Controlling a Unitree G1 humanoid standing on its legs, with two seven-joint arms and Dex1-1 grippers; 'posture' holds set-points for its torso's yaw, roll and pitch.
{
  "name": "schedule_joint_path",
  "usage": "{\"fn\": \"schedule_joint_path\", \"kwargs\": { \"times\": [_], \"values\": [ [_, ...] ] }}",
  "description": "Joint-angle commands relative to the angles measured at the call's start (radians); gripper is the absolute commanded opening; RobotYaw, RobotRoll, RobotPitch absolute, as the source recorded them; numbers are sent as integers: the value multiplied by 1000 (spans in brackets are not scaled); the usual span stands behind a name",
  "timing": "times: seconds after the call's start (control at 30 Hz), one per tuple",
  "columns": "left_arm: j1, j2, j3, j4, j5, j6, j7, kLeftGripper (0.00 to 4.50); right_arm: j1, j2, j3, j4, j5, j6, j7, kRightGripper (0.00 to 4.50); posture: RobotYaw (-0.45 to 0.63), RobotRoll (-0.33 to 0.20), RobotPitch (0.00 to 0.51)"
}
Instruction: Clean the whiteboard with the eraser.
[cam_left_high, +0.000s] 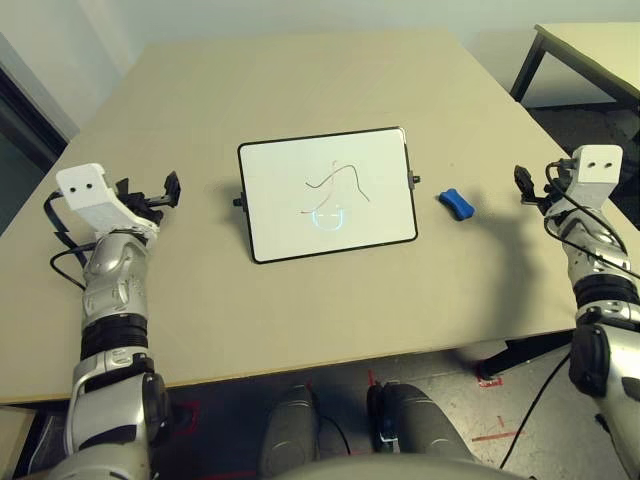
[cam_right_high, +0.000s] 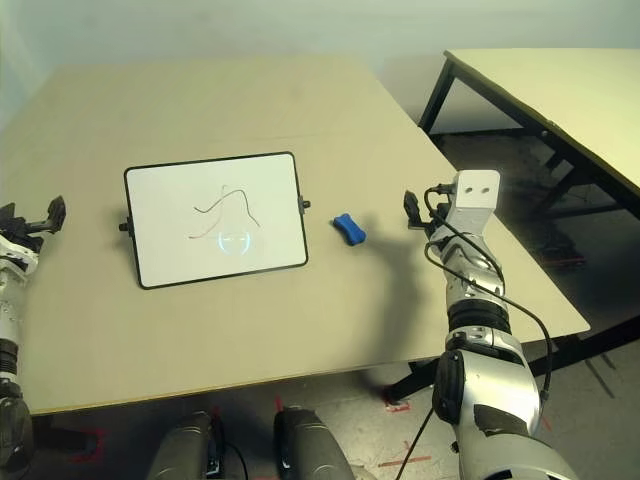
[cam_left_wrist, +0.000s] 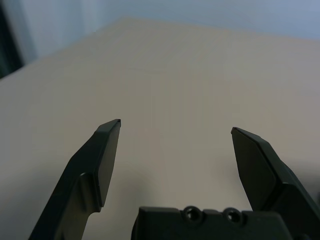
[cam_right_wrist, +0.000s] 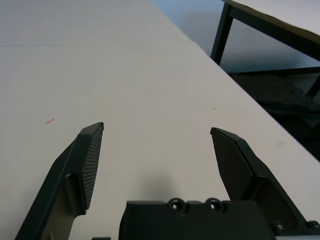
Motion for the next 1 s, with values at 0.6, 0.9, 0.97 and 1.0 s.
{"fn": "schedule_joint_path", "kwargs": {
  "times": [0.6, 0.9, 0.97, 1.0],
  "values": [
    [-68, 118, -134, -305, -141, 391, -345, 4500, 100, -3, 162, -407, -39, 352, 150, 4461, -22, 0, 101],
    [-68, 131, -276, -500, -141, 519, -492, 4500, 139, 13, 264, -564, -66, 533, 179, 4461, -47, 0, 81],
    [-70, 118, -303, -532, -141, 539, -505, 4500, 135, 18, 280, -560, -72, 540, 184, 4461, -47, 0, 78],
    [-74, 109, -317, -544, -140, 548, -509, 4500, 131, 19, 288, -552, -77, 540, 190, 4461, -48, 0, 78]
  ]
}}
